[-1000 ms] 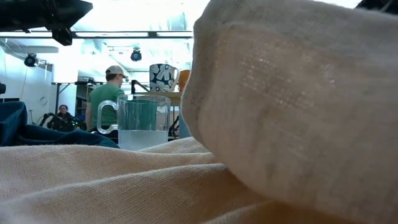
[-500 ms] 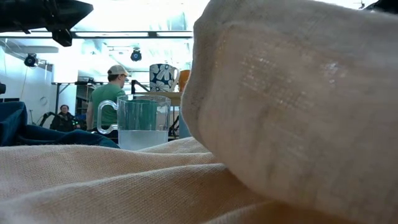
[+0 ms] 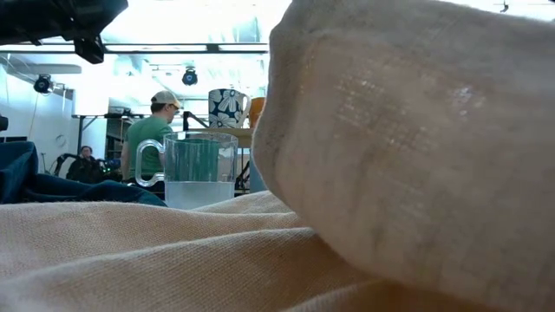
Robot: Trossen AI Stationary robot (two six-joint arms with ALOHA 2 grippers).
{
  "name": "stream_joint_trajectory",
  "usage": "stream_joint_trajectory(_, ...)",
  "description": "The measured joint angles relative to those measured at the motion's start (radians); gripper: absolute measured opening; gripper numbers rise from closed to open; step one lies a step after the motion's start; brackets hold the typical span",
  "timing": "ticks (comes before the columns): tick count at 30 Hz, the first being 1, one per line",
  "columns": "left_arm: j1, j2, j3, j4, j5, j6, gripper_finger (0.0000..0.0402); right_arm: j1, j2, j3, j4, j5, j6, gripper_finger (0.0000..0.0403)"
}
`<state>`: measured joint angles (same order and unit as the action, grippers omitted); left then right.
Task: Stack small to large cups/mugs on shelf
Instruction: Put the white mug on the shelf
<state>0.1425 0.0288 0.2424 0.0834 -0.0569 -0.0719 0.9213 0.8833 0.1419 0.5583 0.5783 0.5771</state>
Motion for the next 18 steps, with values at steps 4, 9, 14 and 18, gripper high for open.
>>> stream_joint_trajectory(4, 0.0, 0.0, 0.0, 0.006, 0.023, 0.0, 0.0, 0.02, 0.191, 0.103, 0.002, 0.14, -0.008, 0.0068)
stream_joint_trajectory(9, 0.0, 0.0, 0.0, 0.006, 0.045, 0.0, 0.0, 0.044, 0.424, 0.216, 0.003, 0.336, 0.077, 0.0068)
stream_joint_trajectory(14, 0.0, 0.0, 0.0, 0.006, 0.082, 0.0, 0.0, 0.057, 0.615, 0.292, 0.002, 0.504, 0.233, 0.0068)
stream_joint_trajectory(18, 0.0, 0.0, 0.0, 0.006, 0.094, 0.0, 0.0, 0.052, 0.715, 0.357, 0.006, 0.554, 0.284, 0.0068)
